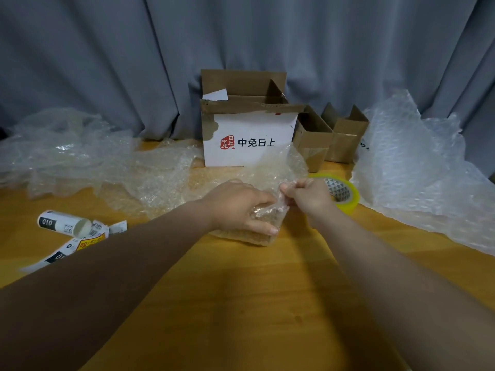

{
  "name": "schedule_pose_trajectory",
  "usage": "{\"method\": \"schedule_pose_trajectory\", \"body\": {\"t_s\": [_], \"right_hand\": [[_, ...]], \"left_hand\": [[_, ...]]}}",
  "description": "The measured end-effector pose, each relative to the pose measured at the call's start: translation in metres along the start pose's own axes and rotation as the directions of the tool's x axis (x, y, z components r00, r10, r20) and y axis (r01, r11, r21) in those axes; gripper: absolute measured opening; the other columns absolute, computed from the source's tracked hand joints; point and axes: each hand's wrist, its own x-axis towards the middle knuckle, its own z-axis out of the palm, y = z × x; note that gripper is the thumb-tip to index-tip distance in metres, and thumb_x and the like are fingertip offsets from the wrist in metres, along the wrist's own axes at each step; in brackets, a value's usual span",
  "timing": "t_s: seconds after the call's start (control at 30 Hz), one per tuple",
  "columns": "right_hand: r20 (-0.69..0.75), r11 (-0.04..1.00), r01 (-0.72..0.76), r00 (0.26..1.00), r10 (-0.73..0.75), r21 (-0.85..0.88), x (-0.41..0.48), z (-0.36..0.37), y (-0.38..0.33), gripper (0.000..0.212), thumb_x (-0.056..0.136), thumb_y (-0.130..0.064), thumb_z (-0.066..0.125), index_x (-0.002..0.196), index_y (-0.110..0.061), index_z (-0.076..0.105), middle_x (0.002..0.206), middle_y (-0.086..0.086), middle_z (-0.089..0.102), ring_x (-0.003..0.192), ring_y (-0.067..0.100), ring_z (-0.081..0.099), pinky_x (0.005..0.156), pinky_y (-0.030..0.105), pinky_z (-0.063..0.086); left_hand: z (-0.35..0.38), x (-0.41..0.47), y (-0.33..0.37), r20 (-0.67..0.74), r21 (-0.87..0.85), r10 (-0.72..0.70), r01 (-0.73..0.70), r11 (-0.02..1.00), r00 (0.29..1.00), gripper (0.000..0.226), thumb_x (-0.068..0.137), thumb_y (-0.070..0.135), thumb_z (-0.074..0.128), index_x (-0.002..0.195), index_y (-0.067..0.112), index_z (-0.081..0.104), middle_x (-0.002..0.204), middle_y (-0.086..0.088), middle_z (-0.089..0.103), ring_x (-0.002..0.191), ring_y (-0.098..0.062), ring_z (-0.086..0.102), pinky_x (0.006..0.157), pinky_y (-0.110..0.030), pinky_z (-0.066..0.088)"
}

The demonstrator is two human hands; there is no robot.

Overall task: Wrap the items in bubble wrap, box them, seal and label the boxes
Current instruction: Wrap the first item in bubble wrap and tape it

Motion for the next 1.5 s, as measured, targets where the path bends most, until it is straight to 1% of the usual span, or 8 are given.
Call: {"method": "schedule_pose_trajectory", "body": {"t_s": [0.3, 0.47, 0.73, 0.87, 1.07, 1.17, 1.33, 1.5], "right_hand": [[0.087, 0.993, -0.062, 0.995, 0.054, 0.097, -0.003, -0.005, -0.012, 0.015, 0.089, -0.006, 0.065, 0.074, -0.002, 0.061, 0.06, 0.007, 0.059, 0.039, 0.008, 0.054, 0.038, 0.017, 0.043], [0.198, 0.977, -0.149, 0.973, 0.118, 0.15, -0.011, -0.02, -0.008, 0.009, 0.09, -0.01, 0.064, 0.09, -0.001, 0.063, 0.074, 0.009, 0.067, 0.06, 0.016, 0.066, 0.052, 0.026, 0.051], [0.21, 0.966, -0.182, 0.967, 0.142, 0.183, -0.019, -0.024, -0.002, 0.009, 0.09, -0.018, 0.065, 0.096, -0.01, 0.066, 0.079, 0.002, 0.07, 0.067, 0.013, 0.063, 0.056, 0.024, 0.047], [0.175, 0.956, -0.263, 0.955, 0.239, 0.13, -0.017, -0.025, -0.012, 0.013, 0.091, -0.015, 0.064, 0.102, -0.008, 0.06, 0.082, 0.008, 0.063, 0.051, 0.014, 0.058, 0.042, 0.021, 0.045], [0.192, 0.909, -0.331, 0.938, 0.288, 0.255, -0.022, -0.016, -0.026, 0.006, 0.095, -0.001, 0.054, 0.099, 0.003, 0.055, 0.085, 0.021, 0.061, 0.05, 0.023, 0.068, 0.043, 0.025, 0.054], [0.154, 0.9, -0.33, 0.942, 0.297, 0.283, -0.026, -0.009, -0.029, 0.009, 0.096, 0.002, 0.05, 0.087, 0.001, 0.053, 0.079, 0.018, 0.057, 0.048, 0.022, 0.065, 0.043, 0.025, 0.055], [0.131, 0.918, -0.314, 0.948, 0.289, 0.241, -0.028, 0.0, -0.032, 0.009, 0.098, -0.005, 0.05, 0.104, 0.0, 0.055, 0.081, 0.019, 0.062, 0.043, 0.02, 0.064, 0.039, 0.025, 0.053], [0.127, 0.932, -0.27, 0.961, 0.245, 0.244, -0.032, 0.002, -0.032, 0.007, 0.097, -0.004, 0.05, 0.098, 0.0, 0.055, 0.072, 0.019, 0.063, 0.045, 0.02, 0.065, 0.049, 0.026, 0.058]], "left_hand": [[0.003, 0.005, 0.0, -0.015, 0.028, -0.014, 0.014, 1.0, 1.0, 0.067, 0.083, 0.071, 0.039, 0.136, 0.031, 0.044, 0.121, 0.007, 0.062, 0.112, -0.015, 0.054, 0.097, -0.031, 0.031], [0.007, 0.008, 0.006, -0.075, 0.176, -0.001, 0.014, 0.984, 0.997, 0.058, 0.091, 0.064, 0.03, 0.135, 0.029, 0.045, 0.13, 0.011, 0.05, 0.116, -0.012, 0.042, 0.1, -0.034, 0.027], [0.009, 0.013, 0.01, -0.141, 0.092, -0.037, 0.05, 0.994, 0.989, 0.041, 0.098, 0.049, 0.03, 0.12, 0.028, 0.058, 0.113, 0.014, 0.055, 0.108, -0.012, 0.048, 0.095, -0.032, 0.029], [0.01, 0.014, 0.008, -0.161, 0.065, -0.055, 0.066, 0.996, 0.986, 0.034, 0.099, 0.039, 0.033, 0.108, 0.024, 0.062, 0.095, 0.012, 0.051, 0.099, -0.013, 0.05, 0.092, -0.031, 0.029], [0.009, 0.014, 0.01, -0.201, -0.034, -0.09, 0.085, 0.996, 0.975, 0.014, 0.097, 0.034, 0.037, 0.099, 0.027, 0.049, 0.09, 0.013, 0.058, 0.086, -0.011, 0.052, 0.09, -0.031, 0.031], [0.012, 0.011, 0.01, -0.208, -0.004, -0.067, 0.068, 0.998, 0.976, 0.023, 0.1, 0.038, 0.03, 0.104, 0.027, 0.05, 0.096, 0.008, 0.06, 0.091, -0.015, 0.055, 0.089, -0.032, 0.032], [0.013, 0.003, 0.008, -0.19, 0.046, -0.027, 0.036, 0.998, 0.982, 0.053, 0.086, 0.067, 0.028, 0.107, 0.025, 0.051, 0.105, 0.006, 0.059, 0.099, -0.015, 0.054, 0.091, -0.032, 0.03], [0.016, 0.002, 0.01, -0.234, 0.069, -0.017, 0.034, 0.997, 0.972, 0.032, 0.089, 0.061, 0.041, 0.092, 0.029, 0.036, 0.1, 0.01, 0.053, 0.1, -0.014, 0.051, 0.088, -0.031, 0.029]]}}
